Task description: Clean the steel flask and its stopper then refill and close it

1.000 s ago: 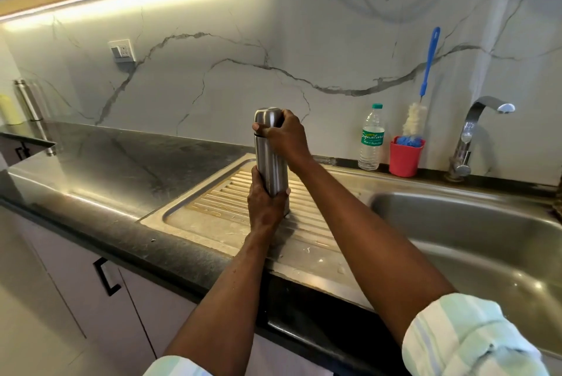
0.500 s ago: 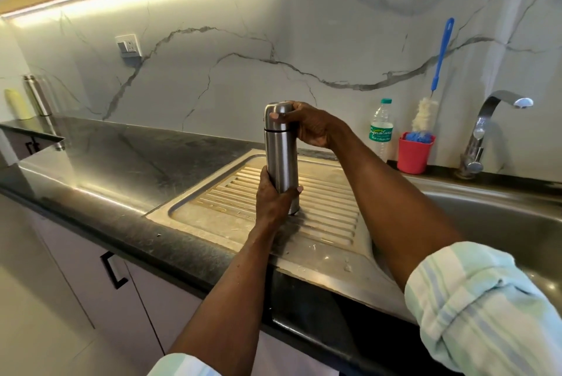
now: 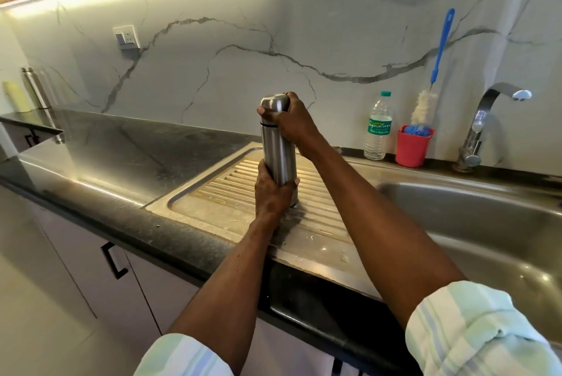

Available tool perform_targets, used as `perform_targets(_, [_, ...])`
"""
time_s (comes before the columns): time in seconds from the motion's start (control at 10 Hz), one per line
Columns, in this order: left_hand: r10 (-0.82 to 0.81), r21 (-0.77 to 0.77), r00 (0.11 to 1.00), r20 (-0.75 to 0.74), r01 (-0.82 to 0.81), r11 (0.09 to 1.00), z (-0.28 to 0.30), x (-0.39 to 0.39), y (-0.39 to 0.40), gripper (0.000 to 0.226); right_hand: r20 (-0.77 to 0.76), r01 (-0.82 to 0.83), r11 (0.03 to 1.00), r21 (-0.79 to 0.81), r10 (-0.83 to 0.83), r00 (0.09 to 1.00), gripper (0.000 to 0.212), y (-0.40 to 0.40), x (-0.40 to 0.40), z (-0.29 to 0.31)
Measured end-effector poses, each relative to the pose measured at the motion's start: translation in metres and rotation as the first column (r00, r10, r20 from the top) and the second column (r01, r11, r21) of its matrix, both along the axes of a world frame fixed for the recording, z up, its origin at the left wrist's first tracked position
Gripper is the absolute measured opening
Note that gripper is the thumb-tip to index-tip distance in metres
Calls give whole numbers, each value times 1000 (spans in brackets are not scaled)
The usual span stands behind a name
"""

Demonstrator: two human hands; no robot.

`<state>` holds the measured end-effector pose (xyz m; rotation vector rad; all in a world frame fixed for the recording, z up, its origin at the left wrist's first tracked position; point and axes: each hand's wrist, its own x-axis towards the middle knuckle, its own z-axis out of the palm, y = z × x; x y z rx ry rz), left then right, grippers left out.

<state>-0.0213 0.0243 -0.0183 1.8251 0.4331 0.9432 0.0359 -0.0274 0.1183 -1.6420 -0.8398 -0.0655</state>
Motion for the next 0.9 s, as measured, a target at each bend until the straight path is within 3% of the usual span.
perform_targets(0.4, [-50, 10, 998, -23, 51, 999, -1, 1, 2, 80, 36, 242, 965, 101, -247, 968, 50, 15, -13, -9])
perform_targets(0.6, [-122, 21, 992, -27, 122, 992, -2, -3, 5, 79, 46, 183, 979, 88, -188, 981, 46, 0, -10, -15])
perform_targets(0.7, [-134, 8, 991, -19, 134, 991, -1, -3, 5, 81, 25, 102, 995, 1, -102, 994, 47, -12, -9, -9])
perform_targets(0.8, [-132, 35, 991, -29, 133, 990, -1, -10, 2, 84, -19, 107, 994, -34, -108, 994, 55, -27, -19, -9])
perform_targets(0.9, [-48, 103, 998, 32, 44, 994, 0, -11, -3, 91, -49, 243, 970, -20, -244, 969, 55, -48, -29, -25])
